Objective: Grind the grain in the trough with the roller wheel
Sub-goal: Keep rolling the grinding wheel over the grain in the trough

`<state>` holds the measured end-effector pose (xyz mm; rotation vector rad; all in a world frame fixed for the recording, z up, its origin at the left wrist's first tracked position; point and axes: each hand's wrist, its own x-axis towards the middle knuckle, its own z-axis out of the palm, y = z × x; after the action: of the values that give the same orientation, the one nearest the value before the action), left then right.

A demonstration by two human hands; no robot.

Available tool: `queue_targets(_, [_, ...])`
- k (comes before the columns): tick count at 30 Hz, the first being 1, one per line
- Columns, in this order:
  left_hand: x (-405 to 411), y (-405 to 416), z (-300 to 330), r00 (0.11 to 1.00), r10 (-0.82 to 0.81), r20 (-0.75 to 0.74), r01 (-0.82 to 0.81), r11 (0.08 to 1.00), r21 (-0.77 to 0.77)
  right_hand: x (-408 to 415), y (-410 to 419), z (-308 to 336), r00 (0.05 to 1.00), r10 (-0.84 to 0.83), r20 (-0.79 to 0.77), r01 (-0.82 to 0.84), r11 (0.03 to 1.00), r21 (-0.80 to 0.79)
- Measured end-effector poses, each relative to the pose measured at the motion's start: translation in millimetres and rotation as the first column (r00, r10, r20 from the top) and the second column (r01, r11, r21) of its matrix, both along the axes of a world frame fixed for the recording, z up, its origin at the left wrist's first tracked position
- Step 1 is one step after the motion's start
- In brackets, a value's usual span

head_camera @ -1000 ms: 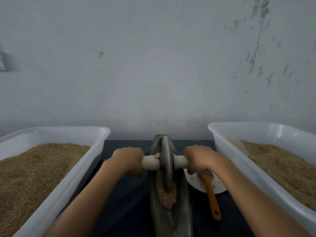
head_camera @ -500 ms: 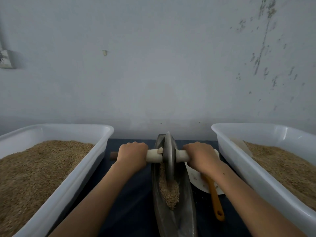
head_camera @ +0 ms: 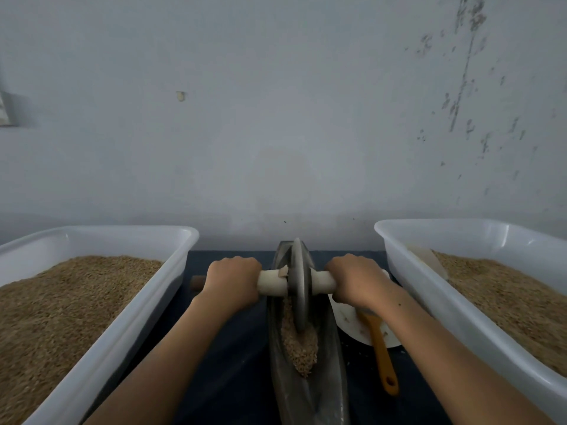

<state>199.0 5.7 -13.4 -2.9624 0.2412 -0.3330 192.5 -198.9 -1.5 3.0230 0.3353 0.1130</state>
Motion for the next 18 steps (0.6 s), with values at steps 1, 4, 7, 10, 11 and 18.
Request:
queue_targets(1, [0.5,-0.7,-2.3,0.998,0.000,0.055,0.001,1.000,-0.016,0.9,0.5,-3.1,0.998,-0.004,0.065,0.003,1.000,0.011])
queue_targets(4, [0.1,-0.9,-5.4,0.993,-0.010,0.117,0.015,0.999,-0.040,2.3,0.3,-8.2,0.989,-0.002,0.147,-0.005,0.999,0.041])
queue_targets(7, [-1.2,1.5,-0.9,1.000,-0.020,-0.002,0.020,1.000,-0.001,0.6,-1.8,-3.9,0.999,0.014,0.047,-0.015,1.000,0.003])
queue_targets(10, [-3.5,3.2,6.6,0.977,-0.020,-0.211,0.021,1.000,0.002,-2.8,-4.6,3.8,0.991,0.029,-0.129,-0.032,0.999,-0.021])
queue_targets(11, [-4.1,3.9,8.2,0.963,-0.023,-0.268,0.021,1.000,-0.012,-3.6,-5.6,5.6,0.983,0.031,-0.179,-0.036,0.999,-0.021])
queue_targets(18, [-4.2,0.5,5.0,0.989,0.009,-0.146,-0.011,1.000,-0.015,-0.3,-4.3,4.2,0.993,0.037,-0.116,-0.039,0.999,-0.014])
